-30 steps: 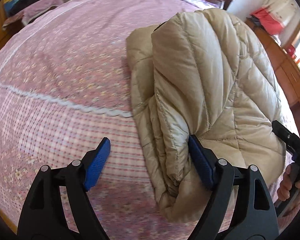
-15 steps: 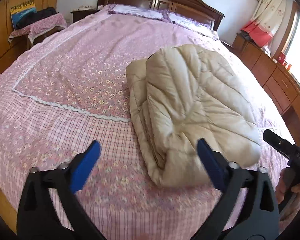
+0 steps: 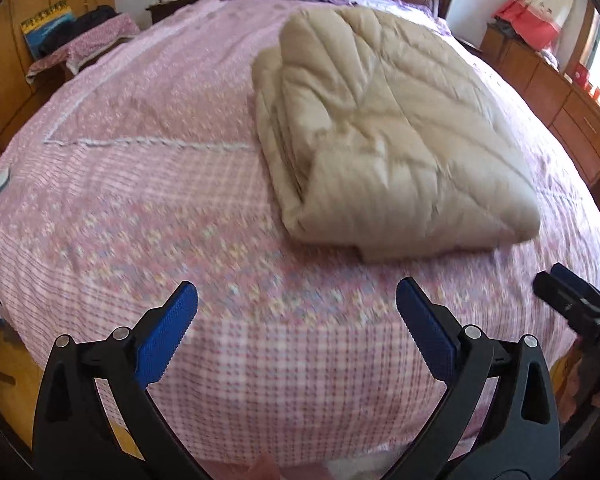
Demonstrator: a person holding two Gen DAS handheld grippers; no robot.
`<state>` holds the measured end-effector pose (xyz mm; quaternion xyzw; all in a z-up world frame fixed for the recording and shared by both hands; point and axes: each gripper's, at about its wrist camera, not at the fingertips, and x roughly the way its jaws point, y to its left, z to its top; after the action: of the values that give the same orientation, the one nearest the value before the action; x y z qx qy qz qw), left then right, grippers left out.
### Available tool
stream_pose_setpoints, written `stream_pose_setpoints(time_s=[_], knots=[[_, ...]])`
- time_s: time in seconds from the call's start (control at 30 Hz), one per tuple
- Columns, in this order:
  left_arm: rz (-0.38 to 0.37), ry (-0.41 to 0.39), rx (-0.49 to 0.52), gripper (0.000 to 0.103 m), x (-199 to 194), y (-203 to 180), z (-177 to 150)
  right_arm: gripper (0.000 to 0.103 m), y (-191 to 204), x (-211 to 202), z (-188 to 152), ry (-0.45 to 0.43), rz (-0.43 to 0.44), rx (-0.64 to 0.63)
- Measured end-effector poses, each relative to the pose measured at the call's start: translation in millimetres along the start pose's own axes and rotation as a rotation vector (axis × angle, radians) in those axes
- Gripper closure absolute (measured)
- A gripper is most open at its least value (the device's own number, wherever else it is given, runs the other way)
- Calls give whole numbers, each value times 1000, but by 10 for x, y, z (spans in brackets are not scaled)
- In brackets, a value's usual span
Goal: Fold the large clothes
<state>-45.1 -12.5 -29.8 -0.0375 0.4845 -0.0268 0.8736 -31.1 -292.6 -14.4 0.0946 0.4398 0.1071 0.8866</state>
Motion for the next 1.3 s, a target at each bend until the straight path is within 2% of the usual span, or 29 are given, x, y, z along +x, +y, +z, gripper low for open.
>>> stream_pose_setpoints(time_s=[0.17,0.37,0.43,0.6,0.97,1.3], knots=[[20,25,25,4,30,-91,-97,6,-9,112,-249,65,-23,21],[35,64,-3,4,134,-115,-172,6,-26,213,-366,105,-45,37],[27,74,-8,4,160,-119,-177,6,-29,234,-382,113,-41,46],[-46,114,-25,4,242,-120,-179,6,-28,244,-395,115,-44,51],[3,92,10,4,313,-230,-218,6,-58,283,-388,120,-41,72],[20,74,-3,4,236,-200,-182,6,-51,259,-385,117,-41,71]])
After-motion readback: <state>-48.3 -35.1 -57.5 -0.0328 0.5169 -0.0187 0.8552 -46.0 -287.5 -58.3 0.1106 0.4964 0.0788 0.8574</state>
